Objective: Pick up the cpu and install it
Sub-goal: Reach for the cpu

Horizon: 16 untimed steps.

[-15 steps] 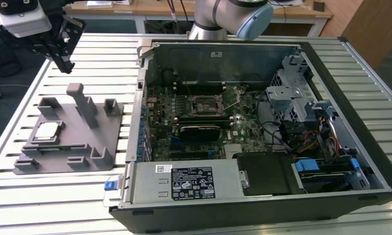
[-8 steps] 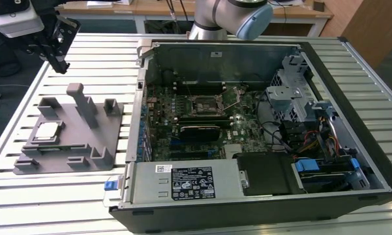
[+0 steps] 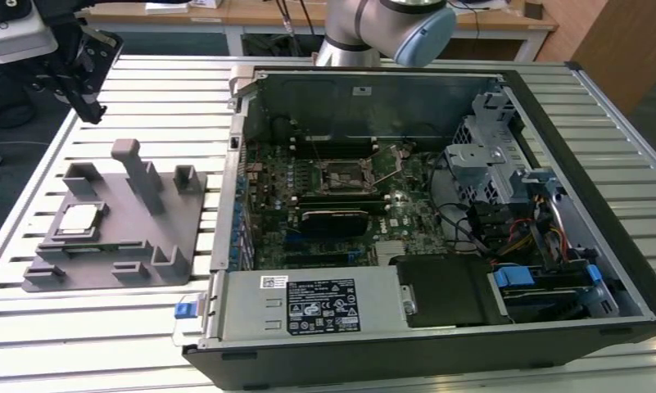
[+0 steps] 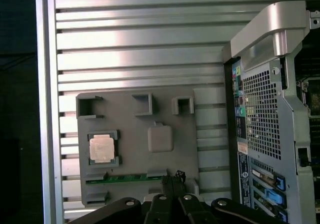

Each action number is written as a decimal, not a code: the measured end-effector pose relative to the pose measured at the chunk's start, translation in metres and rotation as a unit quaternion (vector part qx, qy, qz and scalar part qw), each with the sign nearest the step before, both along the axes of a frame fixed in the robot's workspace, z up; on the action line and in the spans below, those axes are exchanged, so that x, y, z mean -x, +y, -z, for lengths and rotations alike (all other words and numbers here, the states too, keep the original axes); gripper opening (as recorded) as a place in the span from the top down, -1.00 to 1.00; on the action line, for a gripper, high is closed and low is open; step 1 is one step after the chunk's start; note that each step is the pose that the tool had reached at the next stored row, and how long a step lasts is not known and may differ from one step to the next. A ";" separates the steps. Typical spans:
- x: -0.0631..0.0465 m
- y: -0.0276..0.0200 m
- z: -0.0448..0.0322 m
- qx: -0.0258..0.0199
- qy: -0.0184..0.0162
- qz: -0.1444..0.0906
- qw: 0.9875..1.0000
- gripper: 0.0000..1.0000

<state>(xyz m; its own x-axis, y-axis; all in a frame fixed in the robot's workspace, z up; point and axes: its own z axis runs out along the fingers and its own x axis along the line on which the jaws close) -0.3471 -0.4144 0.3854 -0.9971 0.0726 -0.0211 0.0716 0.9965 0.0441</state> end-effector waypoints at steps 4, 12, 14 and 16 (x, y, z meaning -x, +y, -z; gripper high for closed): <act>0.005 0.0000 0.0002 0.000 0.000 0.000 1.000 0.78; 0.017 0.0000 0.0007 0.000 0.000 0.000 1.000 0.78; 0.020 0.0000 0.0008 0.000 0.000 0.000 1.000 0.78; 0.023 0.0000 0.0009 0.000 0.000 0.000 1.000 0.78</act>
<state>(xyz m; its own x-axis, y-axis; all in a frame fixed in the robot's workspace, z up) -0.3702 -0.4144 0.3845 -0.9972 0.0726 -0.0203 0.0717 0.9965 0.0441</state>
